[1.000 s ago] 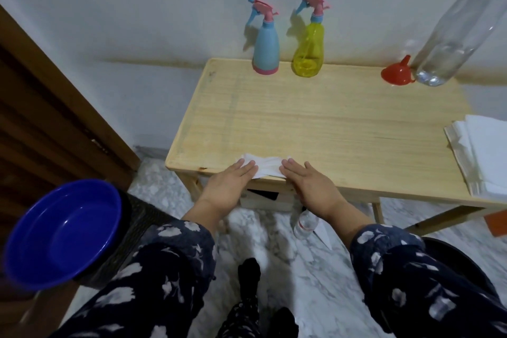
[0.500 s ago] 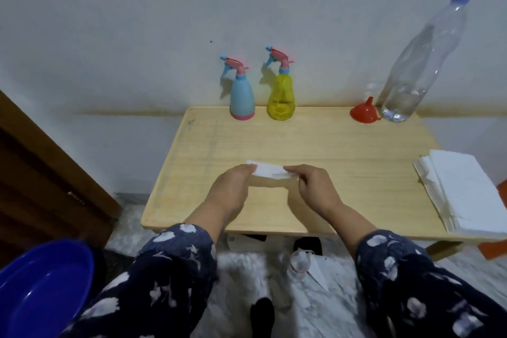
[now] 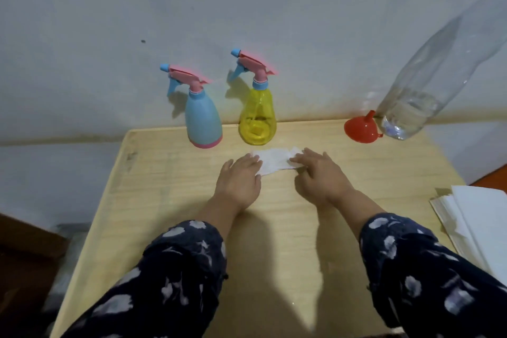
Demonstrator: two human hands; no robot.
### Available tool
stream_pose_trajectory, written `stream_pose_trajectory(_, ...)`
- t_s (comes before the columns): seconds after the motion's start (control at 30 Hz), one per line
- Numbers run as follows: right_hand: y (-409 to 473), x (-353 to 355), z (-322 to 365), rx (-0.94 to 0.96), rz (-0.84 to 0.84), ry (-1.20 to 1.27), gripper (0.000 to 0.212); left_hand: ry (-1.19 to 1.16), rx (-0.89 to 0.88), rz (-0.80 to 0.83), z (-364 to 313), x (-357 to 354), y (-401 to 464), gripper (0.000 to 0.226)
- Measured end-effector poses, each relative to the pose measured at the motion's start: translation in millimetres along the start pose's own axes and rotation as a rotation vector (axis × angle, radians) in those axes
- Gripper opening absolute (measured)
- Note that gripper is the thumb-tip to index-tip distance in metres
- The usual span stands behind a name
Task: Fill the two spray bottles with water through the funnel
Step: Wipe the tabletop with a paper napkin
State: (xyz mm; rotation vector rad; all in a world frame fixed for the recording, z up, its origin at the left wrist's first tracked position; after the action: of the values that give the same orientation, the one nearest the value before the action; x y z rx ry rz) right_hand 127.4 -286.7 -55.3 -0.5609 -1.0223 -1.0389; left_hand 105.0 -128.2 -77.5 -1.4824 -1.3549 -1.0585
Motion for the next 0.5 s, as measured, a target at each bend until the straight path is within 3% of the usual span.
stream_pose_trajectory(0.1,1.2,-1.5,-18.3,-0.107,-0.070,0.093,0.039,-0.072,0.008,-0.163,1.0,9.8,7.9,0.053)
stream_pose_trajectory(0.2,9.9,7.4,-9.7,-0.035,-0.181,0.017,0.042,-0.126,-0.008,-0.362,-0.5,23.8,11.4,0.043)
stream_pose_trajectory(0.37,18.7,-41.5,-10.1,0.017,0.195,-0.218,0.056,0.021,0.004,-0.209,-8.6,-18.6,11.3,0.062)
stream_pose_trajectory(0.5,18.6,-47.6,-14.9,0.032,0.242,-0.372,0.084,0.067,0.038,-0.119,-5.6,-24.6,12.6,0.075)
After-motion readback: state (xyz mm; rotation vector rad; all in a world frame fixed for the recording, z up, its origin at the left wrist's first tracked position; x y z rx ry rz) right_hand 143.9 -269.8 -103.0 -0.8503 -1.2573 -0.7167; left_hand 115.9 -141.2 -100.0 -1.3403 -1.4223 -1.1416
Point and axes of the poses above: each hand's wrist, its own y-axis towards the middle knuckle, its own x-axis out of the back of the hand, z = x × y, the point moved 10 cm from there along y, towards the middle knuckle, and after that the axes turned 6 degrees about x, right-handed, at the moved point
